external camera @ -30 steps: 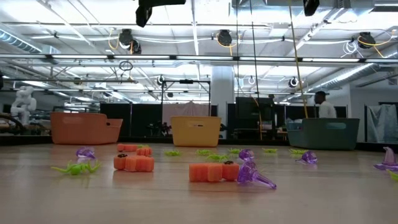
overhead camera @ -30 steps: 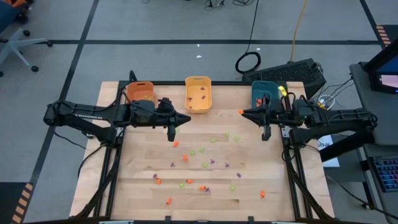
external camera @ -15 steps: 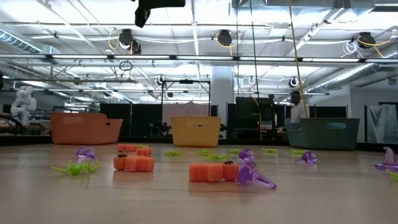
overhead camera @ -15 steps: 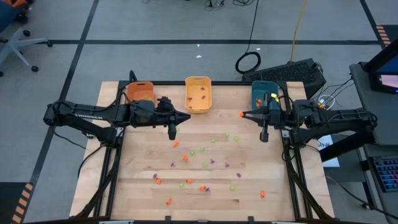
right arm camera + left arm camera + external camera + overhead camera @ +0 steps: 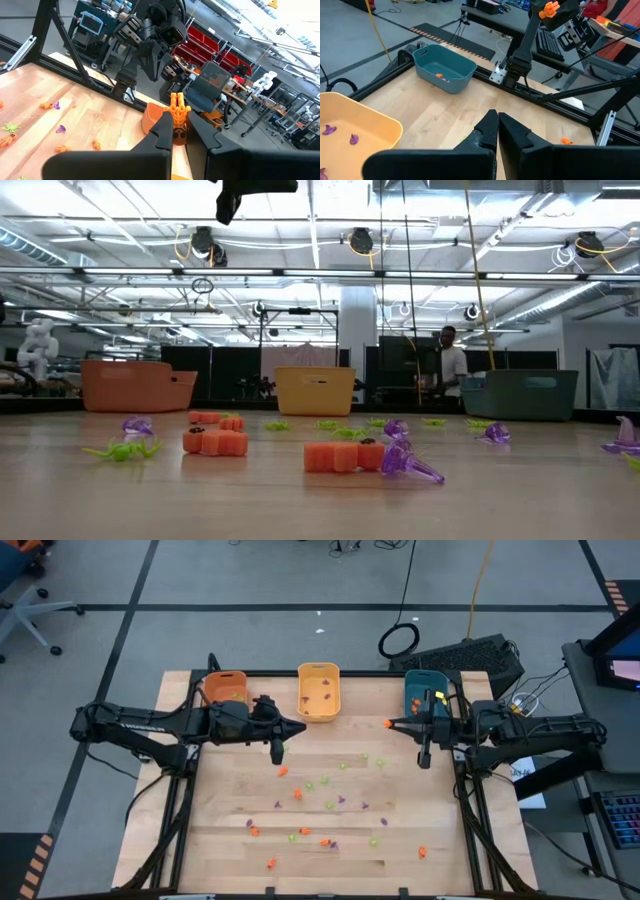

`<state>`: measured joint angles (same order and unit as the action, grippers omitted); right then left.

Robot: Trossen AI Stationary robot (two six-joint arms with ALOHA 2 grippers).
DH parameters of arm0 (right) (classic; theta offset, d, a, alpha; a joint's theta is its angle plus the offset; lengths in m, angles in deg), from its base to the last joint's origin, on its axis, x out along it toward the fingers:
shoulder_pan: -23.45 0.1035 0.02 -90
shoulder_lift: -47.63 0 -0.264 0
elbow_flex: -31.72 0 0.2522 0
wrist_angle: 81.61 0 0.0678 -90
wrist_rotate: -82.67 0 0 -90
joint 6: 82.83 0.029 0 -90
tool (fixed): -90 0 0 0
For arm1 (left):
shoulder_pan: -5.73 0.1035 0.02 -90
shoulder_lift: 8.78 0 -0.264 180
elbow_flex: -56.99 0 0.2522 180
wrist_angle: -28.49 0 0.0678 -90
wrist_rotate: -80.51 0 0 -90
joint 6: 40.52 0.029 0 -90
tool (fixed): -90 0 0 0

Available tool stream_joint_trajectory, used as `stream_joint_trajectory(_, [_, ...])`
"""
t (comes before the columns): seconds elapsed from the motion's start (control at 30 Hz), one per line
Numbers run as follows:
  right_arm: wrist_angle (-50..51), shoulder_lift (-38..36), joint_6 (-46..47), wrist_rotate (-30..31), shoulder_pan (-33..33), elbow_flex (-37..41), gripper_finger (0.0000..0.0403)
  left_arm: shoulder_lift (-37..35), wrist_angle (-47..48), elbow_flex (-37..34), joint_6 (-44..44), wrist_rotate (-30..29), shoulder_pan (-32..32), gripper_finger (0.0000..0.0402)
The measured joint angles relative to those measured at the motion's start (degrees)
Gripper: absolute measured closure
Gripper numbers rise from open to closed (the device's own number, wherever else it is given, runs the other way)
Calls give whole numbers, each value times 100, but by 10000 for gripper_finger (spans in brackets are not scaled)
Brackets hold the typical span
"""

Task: Sort Halloween decoration
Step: Put the orange skeleton toy into the blue bin

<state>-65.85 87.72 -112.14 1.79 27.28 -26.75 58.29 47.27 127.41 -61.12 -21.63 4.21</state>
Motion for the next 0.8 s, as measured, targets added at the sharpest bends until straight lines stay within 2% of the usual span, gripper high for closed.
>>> stream_joint_trajectory(0.3, [142, 7, 565, -13, 0, 0, 390, 0, 0, 0, 0, -35, 0, 388])
stream_joint_trajectory(0.8, [136, 7, 2813, -22, 0, 0, 390, 0, -3, 0, 0, -35, -1, 388])
